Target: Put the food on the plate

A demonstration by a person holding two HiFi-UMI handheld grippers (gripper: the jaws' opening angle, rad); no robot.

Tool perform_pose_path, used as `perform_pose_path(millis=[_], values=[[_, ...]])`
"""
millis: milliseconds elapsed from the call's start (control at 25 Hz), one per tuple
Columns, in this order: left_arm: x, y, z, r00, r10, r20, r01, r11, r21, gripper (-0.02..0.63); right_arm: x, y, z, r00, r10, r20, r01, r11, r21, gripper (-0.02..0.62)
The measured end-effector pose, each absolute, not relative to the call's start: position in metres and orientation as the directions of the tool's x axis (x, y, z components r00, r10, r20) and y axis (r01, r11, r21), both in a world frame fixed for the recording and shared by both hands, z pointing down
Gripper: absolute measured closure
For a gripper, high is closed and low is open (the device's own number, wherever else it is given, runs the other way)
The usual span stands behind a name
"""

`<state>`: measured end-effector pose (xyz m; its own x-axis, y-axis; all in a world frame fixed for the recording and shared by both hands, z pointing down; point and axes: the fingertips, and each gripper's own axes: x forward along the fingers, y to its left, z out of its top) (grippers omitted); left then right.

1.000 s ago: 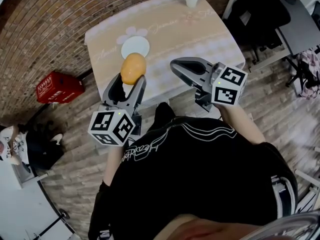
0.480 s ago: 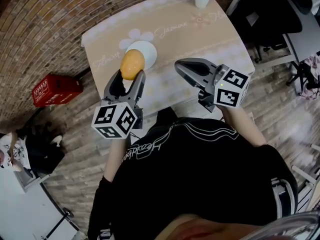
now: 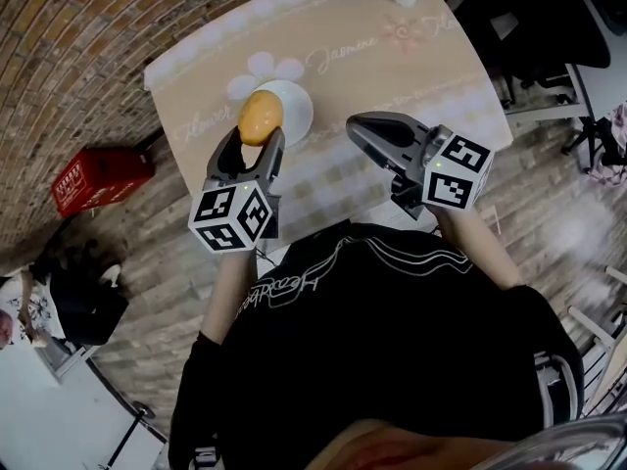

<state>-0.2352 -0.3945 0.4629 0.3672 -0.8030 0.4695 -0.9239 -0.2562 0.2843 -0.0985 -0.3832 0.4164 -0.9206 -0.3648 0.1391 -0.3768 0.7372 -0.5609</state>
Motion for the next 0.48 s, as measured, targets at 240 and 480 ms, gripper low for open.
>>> perform_pose_path(millis=[240,480], values=[[-0.241,-0.414,0.511,0.367,-0.756,0.543,-0.928,-0.252,0.275,0.316,-0.099,-0.401,0.440,-0.910,-0.379,0.171,-0.401,0.695,-0.597,0.598],[-0.240,-0.425,0.545,0.372,-0.713,0.594,-0.927,-0.253,0.278,0.316,-0.096,-0.414,0.456,-0.902,-0.389,0.190,-0.417,0.665,-0.619,0.598]])
